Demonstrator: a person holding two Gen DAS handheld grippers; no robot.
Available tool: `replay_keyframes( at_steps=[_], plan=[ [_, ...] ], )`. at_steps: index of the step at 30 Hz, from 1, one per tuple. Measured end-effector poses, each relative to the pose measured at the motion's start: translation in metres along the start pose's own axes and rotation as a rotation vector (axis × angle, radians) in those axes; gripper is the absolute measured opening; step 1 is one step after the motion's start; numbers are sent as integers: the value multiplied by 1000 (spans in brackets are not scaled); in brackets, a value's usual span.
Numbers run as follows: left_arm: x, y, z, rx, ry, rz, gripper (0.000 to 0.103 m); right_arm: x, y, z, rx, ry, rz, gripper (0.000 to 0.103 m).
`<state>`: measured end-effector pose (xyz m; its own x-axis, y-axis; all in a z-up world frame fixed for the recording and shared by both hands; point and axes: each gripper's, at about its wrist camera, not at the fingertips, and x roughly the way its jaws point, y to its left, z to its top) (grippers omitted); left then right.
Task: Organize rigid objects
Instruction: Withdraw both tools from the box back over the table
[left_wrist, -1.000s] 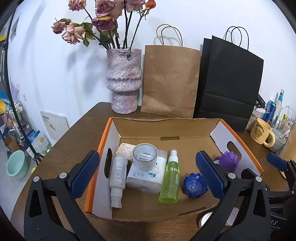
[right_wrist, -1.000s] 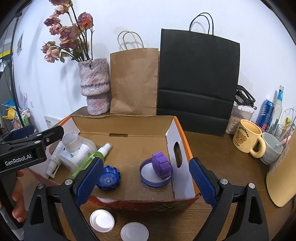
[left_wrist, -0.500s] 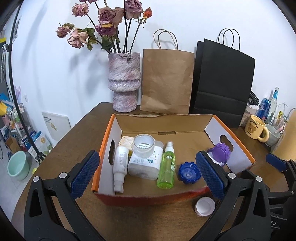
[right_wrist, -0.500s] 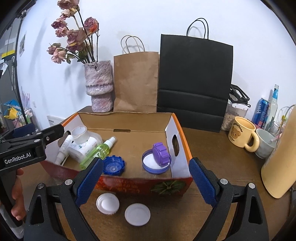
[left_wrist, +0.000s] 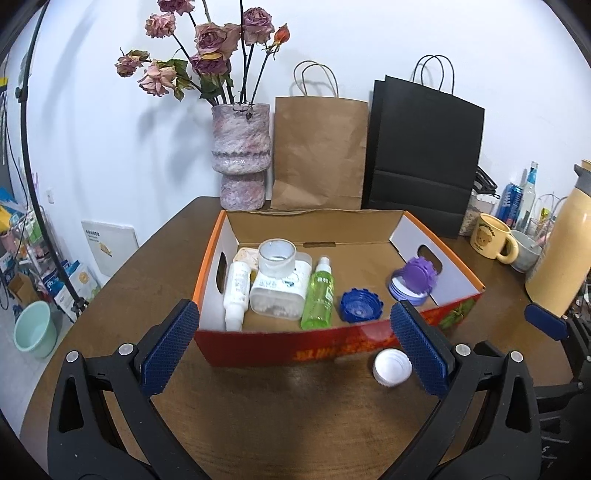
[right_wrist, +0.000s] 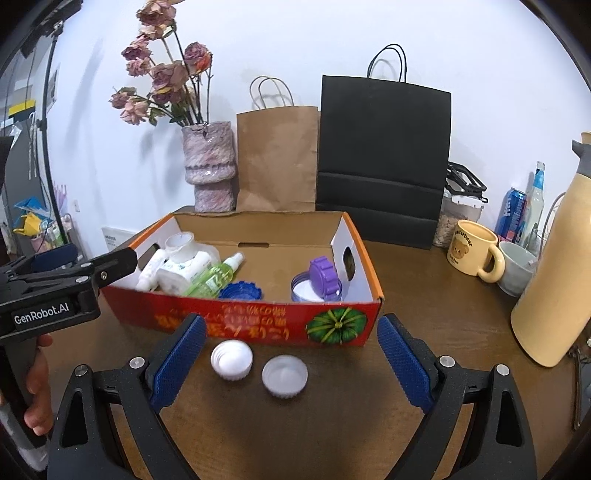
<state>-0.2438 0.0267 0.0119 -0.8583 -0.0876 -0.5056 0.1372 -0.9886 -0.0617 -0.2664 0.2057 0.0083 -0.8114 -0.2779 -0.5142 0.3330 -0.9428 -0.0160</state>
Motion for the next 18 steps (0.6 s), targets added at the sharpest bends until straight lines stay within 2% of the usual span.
replay_keyframes(
  at_steps=[11,18],
  plan=[
    [-18,-7,-24,30,25,-36,103,-14,-1,-24,2,34,-4,97],
    [-20,-10,-40,54,68,-62,103,-18,-5,-36,9,60,-9,97]
  ],
)
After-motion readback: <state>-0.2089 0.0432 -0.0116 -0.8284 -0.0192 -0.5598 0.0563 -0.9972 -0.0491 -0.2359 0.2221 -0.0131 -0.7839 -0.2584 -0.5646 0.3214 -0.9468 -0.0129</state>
